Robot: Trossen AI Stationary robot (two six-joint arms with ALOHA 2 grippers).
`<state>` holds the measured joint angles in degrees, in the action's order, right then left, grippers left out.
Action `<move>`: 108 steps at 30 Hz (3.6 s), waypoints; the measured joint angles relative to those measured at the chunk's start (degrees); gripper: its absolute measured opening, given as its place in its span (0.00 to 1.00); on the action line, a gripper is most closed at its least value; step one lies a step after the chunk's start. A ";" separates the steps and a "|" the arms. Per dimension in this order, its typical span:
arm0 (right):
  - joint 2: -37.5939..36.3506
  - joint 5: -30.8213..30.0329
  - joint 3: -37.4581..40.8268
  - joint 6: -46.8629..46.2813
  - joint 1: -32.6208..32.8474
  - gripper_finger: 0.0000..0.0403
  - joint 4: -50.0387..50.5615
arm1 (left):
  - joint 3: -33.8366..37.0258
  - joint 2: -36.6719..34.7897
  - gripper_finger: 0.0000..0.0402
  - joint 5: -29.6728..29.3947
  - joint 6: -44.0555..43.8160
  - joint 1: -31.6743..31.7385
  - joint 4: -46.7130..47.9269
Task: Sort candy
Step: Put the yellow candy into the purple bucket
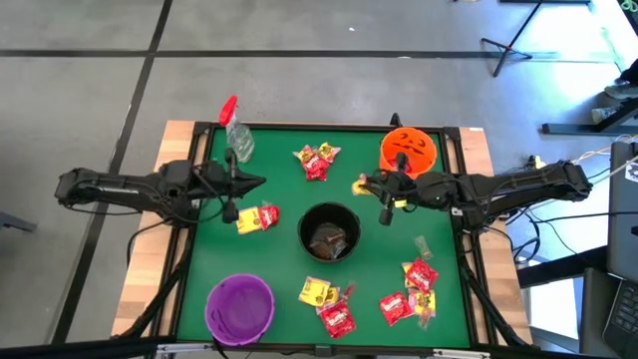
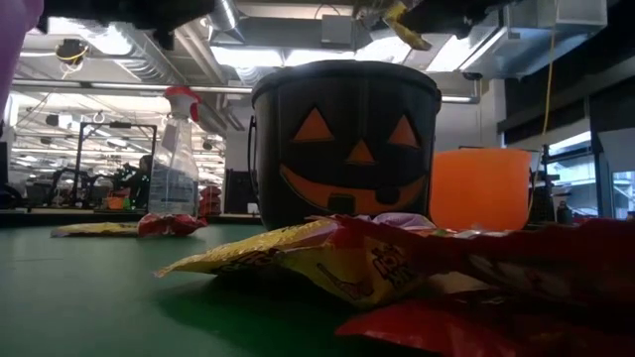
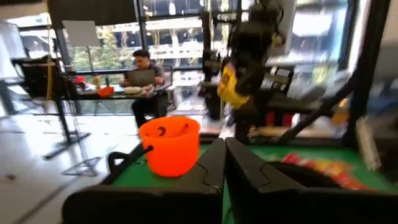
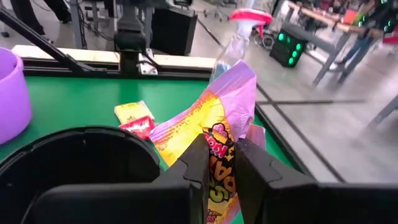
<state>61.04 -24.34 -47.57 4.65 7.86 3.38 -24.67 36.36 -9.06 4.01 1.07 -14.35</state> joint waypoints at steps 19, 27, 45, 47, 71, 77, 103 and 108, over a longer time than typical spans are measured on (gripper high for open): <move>9.05 7.25 0.00 4.53 0.00 0.13 -17.52 | -16.27 30.37 0.36 1.16 8.61 -2.19 -6.97; 12.29 7.50 0.00 4.84 0.00 0.13 -22.73 | -19.32 37.47 0.52 1.22 8.56 -3.93 -13.08; 13.27 6.88 0.00 4.62 -0.06 0.13 -23.07 | -25.90 46.97 0.63 -10.44 7.19 -8.28 -16.77; 13.26 6.91 0.00 4.62 -0.04 0.13 -23.10 | -25.90 46.97 0.63 -11.07 7.06 -8.32 -16.76; 13.26 6.70 0.00 4.50 0.03 0.13 -23.30 | -25.90 45.00 0.61 -17.37 1.82 -9.09 -12.09; 13.26 6.99 0.00 3.23 0.00 0.13 -23.33 | -25.90 45.03 0.59 -16.38 -2.11 -7.82 -10.65; 13.24 7.04 0.00 3.14 0.00 0.13 -23.39 | -25.88 45.03 0.01 -12.41 -1.95 -7.77 -8.61; 13.24 7.04 0.00 3.14 0.00 0.13 -23.39 | -25.88 45.03 0.00 -12.82 -1.86 -7.79 -8.61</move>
<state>74.28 -17.30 -47.57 7.79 7.86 -20.01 -50.54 81.38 -21.88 2.15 -6.72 -22.96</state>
